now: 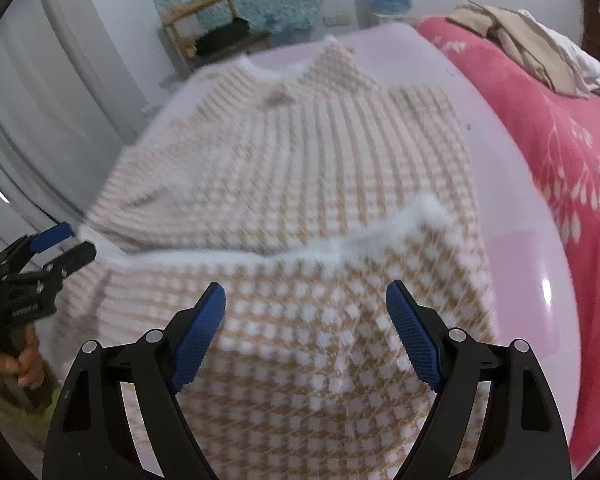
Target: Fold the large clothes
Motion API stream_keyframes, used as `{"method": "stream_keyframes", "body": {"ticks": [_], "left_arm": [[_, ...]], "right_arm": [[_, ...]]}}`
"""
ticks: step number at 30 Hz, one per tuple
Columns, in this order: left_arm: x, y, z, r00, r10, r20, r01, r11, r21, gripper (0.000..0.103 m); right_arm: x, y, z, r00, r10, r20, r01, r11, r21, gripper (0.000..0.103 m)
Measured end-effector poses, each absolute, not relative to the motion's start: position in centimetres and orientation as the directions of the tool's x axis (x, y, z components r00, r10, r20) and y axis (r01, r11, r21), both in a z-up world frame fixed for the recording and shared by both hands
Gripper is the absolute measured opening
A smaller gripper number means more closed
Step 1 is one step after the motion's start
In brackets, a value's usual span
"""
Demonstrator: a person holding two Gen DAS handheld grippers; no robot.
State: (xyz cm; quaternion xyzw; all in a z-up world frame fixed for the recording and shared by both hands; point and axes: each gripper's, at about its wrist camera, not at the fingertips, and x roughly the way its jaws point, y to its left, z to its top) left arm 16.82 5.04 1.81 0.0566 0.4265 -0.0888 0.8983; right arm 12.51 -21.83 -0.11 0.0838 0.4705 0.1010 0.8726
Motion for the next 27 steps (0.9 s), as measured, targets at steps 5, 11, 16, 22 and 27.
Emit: {"method": "stream_keyframes", "body": {"ticks": [5, 11, 16, 22, 27], "left_arm": [[20.0, 6.8, 6.6, 0.667, -0.152, -0.729, 0.214, 0.977, -0.008, 0.088], [26.3, 6.7, 9.4, 0.683, -0.212, -0.699, 0.246, 0.968, -0.054, 0.088], [34.0, 4.2, 8.9, 0.617, -0.309, -0.724, 0.303, 0.942, -0.144, 0.088], [43.8, 1.0, 5.6, 0.520, -0.343, -0.782, 0.260, 0.936, -0.238, 0.088], [49.5, -1.0, 2.0, 0.450, -0.290, -0.845, 0.214, 0.953, -0.214, 0.076]], "right_arm": [[14.7, -23.4, 4.1, 0.591, 0.297, -0.750, -0.151, 0.954, 0.259, 0.079], [21.1, -24.5, 7.9, 0.612, 0.348, -0.710, -0.199, 0.937, 0.288, 0.079], [28.0, -25.2, 7.8, 0.571, 0.377, -0.729, -0.192, 0.925, 0.328, 0.079], [37.1, -25.5, 5.1, 0.492, 0.405, -0.770, -0.134, 0.910, 0.393, 0.079], [43.2, -25.2, 1.8, 0.424, 0.389, -0.818, -0.078, 0.915, 0.395, 0.073]]}}
